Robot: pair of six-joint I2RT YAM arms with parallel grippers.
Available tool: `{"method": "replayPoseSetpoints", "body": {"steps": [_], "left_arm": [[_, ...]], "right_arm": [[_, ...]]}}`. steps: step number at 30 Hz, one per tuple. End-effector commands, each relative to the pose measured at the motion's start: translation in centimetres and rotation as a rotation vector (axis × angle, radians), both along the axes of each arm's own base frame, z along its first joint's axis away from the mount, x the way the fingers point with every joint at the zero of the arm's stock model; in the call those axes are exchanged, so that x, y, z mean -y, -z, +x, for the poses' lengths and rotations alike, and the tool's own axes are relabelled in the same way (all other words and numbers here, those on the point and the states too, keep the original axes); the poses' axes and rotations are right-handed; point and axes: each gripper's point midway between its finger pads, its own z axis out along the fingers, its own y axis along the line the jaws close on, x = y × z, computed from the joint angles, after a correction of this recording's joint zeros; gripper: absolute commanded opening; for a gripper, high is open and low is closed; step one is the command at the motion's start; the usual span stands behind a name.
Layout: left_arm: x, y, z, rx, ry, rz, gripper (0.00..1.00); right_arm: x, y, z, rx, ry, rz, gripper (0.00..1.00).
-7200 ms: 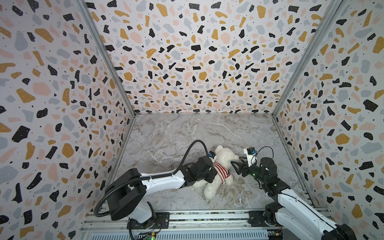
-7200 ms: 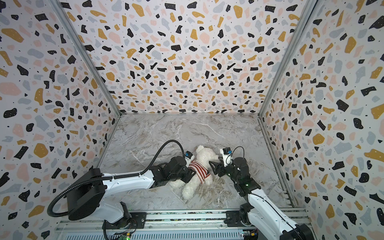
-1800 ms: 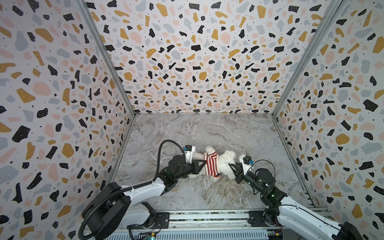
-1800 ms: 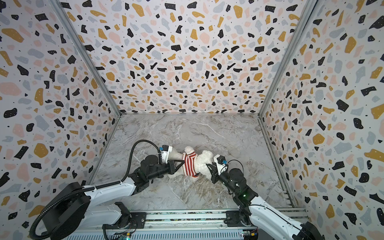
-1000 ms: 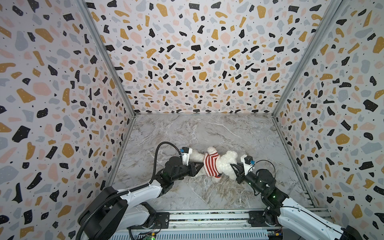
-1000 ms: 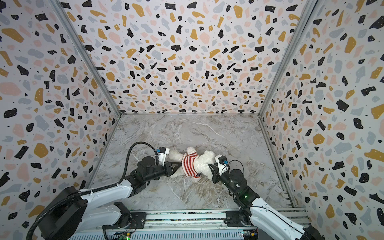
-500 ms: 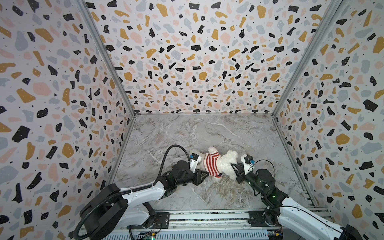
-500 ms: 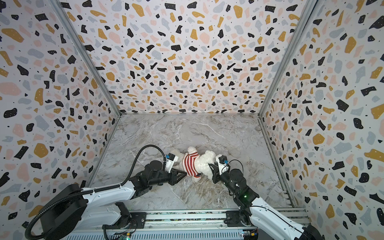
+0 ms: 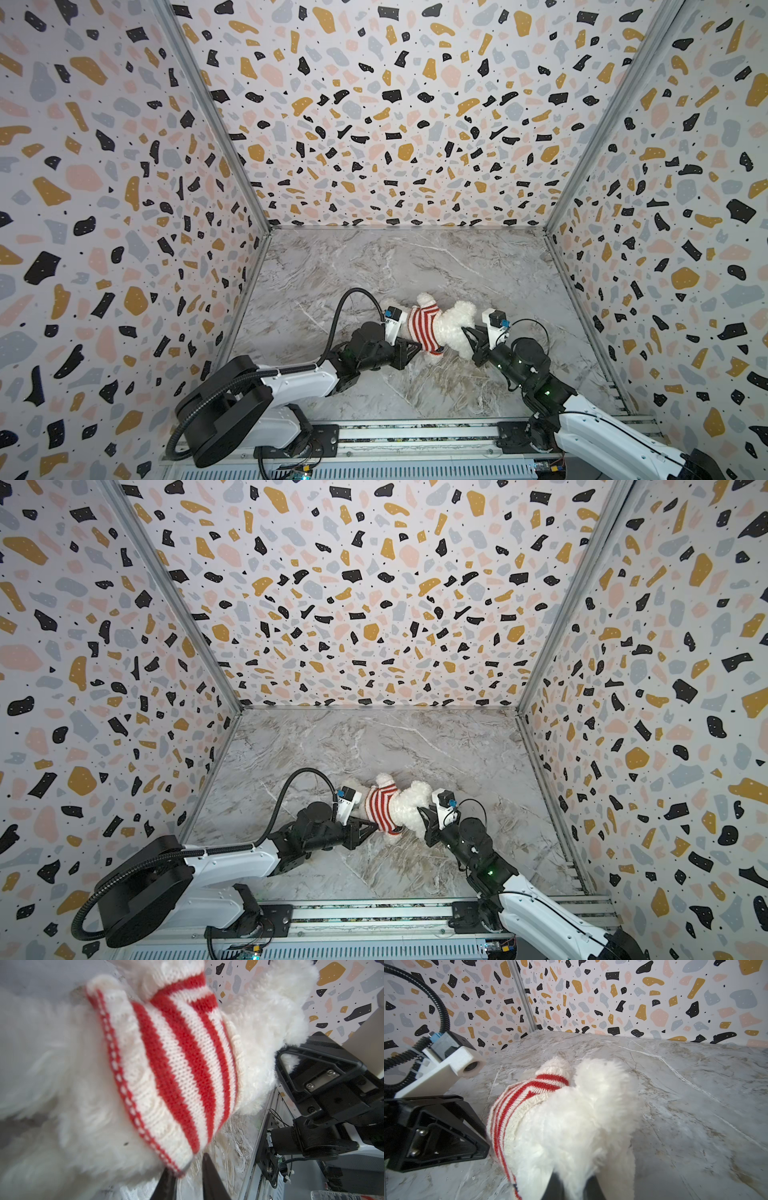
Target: Dress the teddy bear
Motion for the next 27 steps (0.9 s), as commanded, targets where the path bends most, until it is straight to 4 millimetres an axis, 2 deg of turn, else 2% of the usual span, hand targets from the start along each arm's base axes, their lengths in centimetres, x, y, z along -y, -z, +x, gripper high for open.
{"method": "replayPoseSetpoints", "body": {"steps": [1,5,12,18,22,27], "left_arm": [[0.3,-1.8,1.2,0.057,-0.037,-0.035,0.23],[0.3,-1.8,1.3,0.069,-0.035,-0.03,0.23],[0.8,-1.4,1.2,0.052,-0.02,-0.037,0.14],[0.6,-1.3,1.0,0.046,-0.023,-0.045,0.0],[-0.7,-0.4,1.5,0.031,-0.072,-0.017,0.0],[-3.6,0.4,3.4,-0.029,-0.168,-0.063,0.0]], "right_arm": [[0.0,-2.7,0.3,0.054,0.01,0.049,0.0],[0.0,-2.6,0.3,0.053,0.012,0.051,0.0],[0.0,-2.7,0.3,0.055,0.011,0.049,0.0],[0.2,-2.5,0.2,0.047,0.018,0.047,0.0],[0.3,-2.9,0.3,0.054,0.025,0.045,0.0],[-0.1,-4.2,0.0,0.071,-0.001,0.062,0.0]]}}
